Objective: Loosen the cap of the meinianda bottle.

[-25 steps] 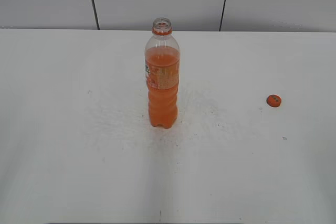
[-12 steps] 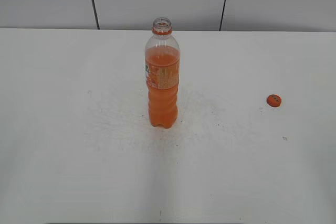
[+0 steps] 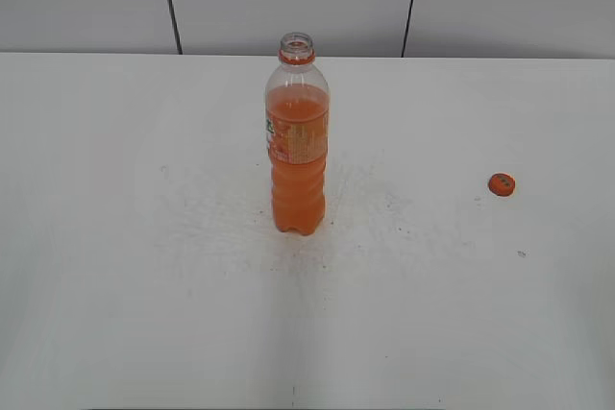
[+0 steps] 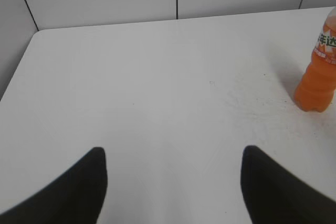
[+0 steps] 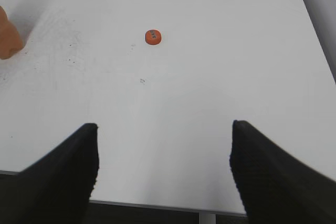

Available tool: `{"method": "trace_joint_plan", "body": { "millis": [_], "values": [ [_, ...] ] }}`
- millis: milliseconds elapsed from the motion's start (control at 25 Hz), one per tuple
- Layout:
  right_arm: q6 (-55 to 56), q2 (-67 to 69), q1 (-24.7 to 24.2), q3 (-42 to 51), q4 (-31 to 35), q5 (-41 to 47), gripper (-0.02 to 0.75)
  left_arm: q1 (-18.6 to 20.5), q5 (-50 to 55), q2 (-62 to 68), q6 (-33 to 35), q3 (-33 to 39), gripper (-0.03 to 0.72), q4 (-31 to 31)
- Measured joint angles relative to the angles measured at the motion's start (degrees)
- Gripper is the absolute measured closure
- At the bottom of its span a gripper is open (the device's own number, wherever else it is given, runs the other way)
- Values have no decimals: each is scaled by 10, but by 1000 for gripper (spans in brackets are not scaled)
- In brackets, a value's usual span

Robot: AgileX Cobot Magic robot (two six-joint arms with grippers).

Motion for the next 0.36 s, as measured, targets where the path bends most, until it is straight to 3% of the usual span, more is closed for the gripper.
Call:
{"method": "trace_joint_plan", "body": {
  "millis": [360],
  "values": [
    [0,0,0,0,4,0,152,0,0,0,0,0,219,0]
  ]
}}
